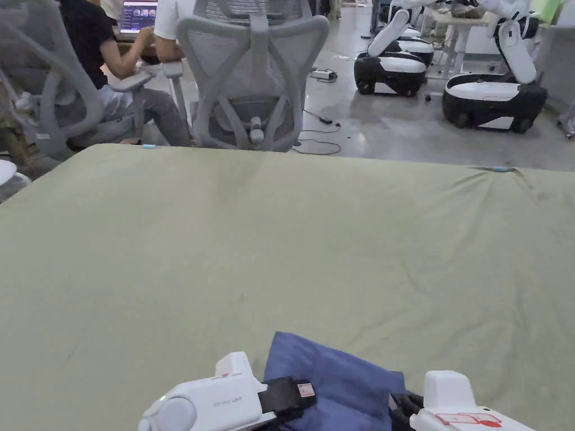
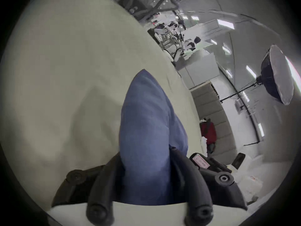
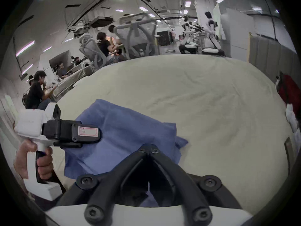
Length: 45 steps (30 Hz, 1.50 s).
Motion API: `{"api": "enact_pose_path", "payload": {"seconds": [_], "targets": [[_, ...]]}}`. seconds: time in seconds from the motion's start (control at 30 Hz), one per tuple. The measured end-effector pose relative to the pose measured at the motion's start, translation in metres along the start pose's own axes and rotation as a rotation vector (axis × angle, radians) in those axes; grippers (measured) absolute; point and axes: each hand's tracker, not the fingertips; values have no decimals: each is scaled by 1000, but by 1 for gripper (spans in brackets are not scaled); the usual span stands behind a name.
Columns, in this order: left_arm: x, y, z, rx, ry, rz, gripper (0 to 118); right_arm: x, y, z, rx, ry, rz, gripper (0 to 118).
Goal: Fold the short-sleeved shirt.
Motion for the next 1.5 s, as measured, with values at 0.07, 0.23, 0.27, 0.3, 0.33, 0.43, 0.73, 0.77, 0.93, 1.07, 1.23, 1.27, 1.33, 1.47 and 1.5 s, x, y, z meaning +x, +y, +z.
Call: {"api": "enact_pose_path", "payload": {"seconds": [0.07,0.23,0.27,0.3,0.33,0.43,0.73,0.77,0.93,1.07,1.23,1.27,1.33,1.47,1.5], "targets": [[-18,21,28,20,53,-45,24,-32,12,-10,4,14,41,0],[-78,76,100,53,148,-84,24,-117,31,-45,-4,38,138,0],[-91,87,114,59,173,-84,24,-134,34,-52,-5,49,146,0],[-108,98,128,56,181,-74,24,-152,37,-61,-6,60,163,0],[-119,107,139,59,191,-68,24,-166,40,-67,-6,72,175,0],[-159,136,176,64,259,-68,24,-213,46,-89,-12,115,200,0],[-269,217,263,60,376,-24,24,-307,55,-138,-39,214,264,0],[-281,224,269,55,372,-14,24,-314,56,-143,-41,218,269,0],[-299,230,270,35,428,-63,49,-329,58,-155,-53,228,285,0],[-303,234,300,128,574,-96,78,-325,56,-157,-65,216,297,0],[-296,231,357,289,698,1,4,-313,55,-151,-64,201,274,0],[-288,226,361,301,723,-23,0,-310,55,-147,-59,198,267,0],[-269,214,358,314,729,-61,0,-300,58,-137,-42,189,247,0],[-204,183,320,345,673,-193,0,-263,69,-102,19,135,215,0],[-181,175,307,353,660,-239,0,-249,73,-90,48,111,199,0]]}}
